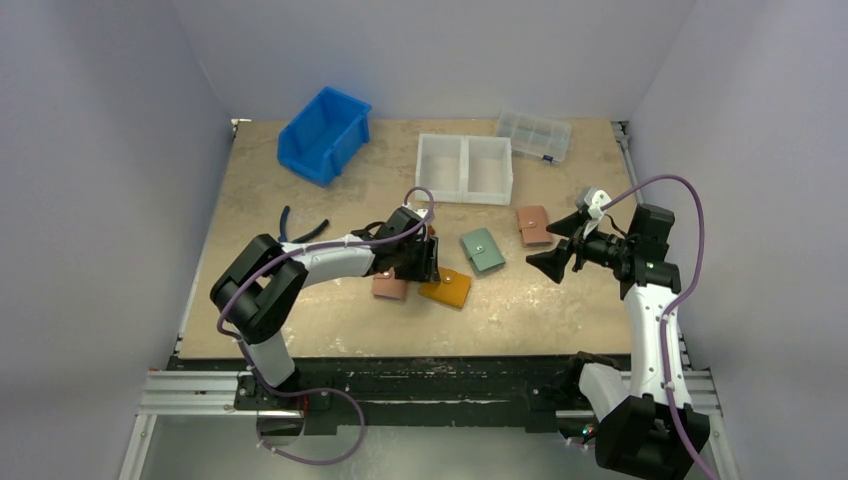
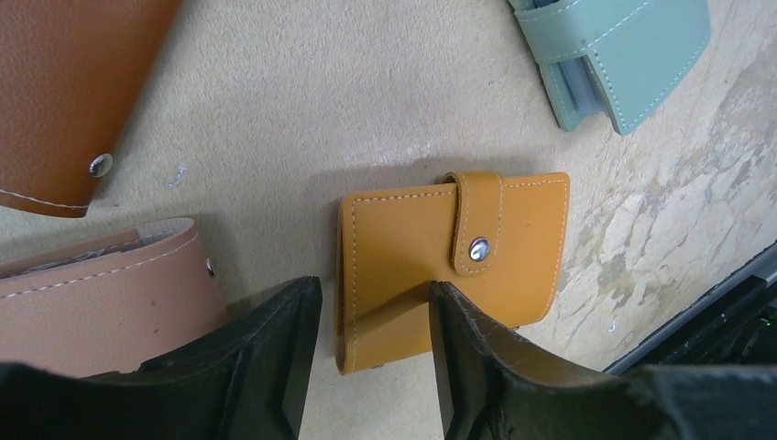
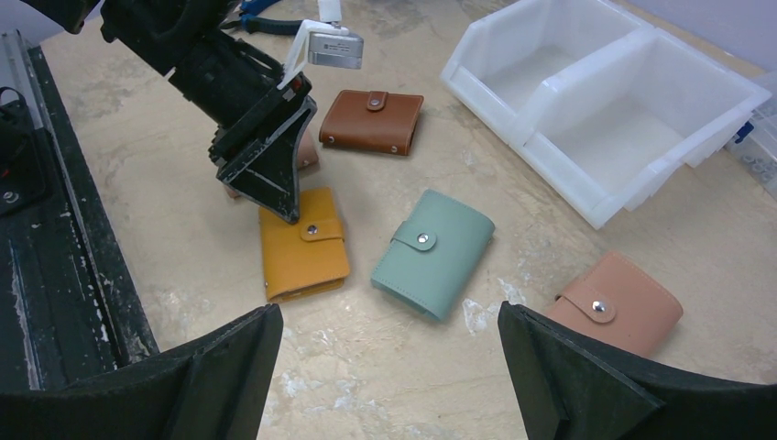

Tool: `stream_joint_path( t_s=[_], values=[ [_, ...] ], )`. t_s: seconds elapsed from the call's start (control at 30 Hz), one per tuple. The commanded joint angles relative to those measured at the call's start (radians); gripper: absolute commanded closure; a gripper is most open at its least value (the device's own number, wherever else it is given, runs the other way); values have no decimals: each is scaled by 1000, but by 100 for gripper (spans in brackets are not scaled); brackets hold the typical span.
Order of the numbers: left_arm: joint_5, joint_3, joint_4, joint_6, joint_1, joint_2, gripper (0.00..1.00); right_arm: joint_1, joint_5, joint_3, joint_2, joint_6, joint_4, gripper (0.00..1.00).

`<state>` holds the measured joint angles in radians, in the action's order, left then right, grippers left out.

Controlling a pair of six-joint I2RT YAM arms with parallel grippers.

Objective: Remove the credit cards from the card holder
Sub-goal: Open the card holder at the center of the board.

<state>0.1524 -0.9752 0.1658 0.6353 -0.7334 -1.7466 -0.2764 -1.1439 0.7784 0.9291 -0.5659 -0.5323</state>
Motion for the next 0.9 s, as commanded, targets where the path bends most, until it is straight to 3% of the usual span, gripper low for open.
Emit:
stream_joint_path(
  t_s=[0.0, 0.2, 0.37, 0.4, 0.7, 0.8, 0.87],
  values=[
    [-9, 0, 4, -8, 0, -10, 50, -4, -10, -7, -11, -19, -1, 1],
    [63, 30, -84, 18, 0, -30, 62, -4, -10, -7, -13, -19, -3, 1],
    [92, 61, -138, 3, 0, -20, 98, -4, -16, -7, -13, -23, -7, 1],
    [97, 71, -149, -4, 0, -7, 100, -4, -18, -6, -13, -28, -11, 1],
    [248, 170, -406, -24, -9, 106, 100, 10, -65, 8, -6, -243, -153, 1],
    [269, 183, -454, 36, -14, 119, 100, 73, -44, 21, 22, -437, -267, 1],
    [291, 205, -517, 125, -15, 112, 100, 164, 20, 31, 48, -475, -270, 3]
  ],
)
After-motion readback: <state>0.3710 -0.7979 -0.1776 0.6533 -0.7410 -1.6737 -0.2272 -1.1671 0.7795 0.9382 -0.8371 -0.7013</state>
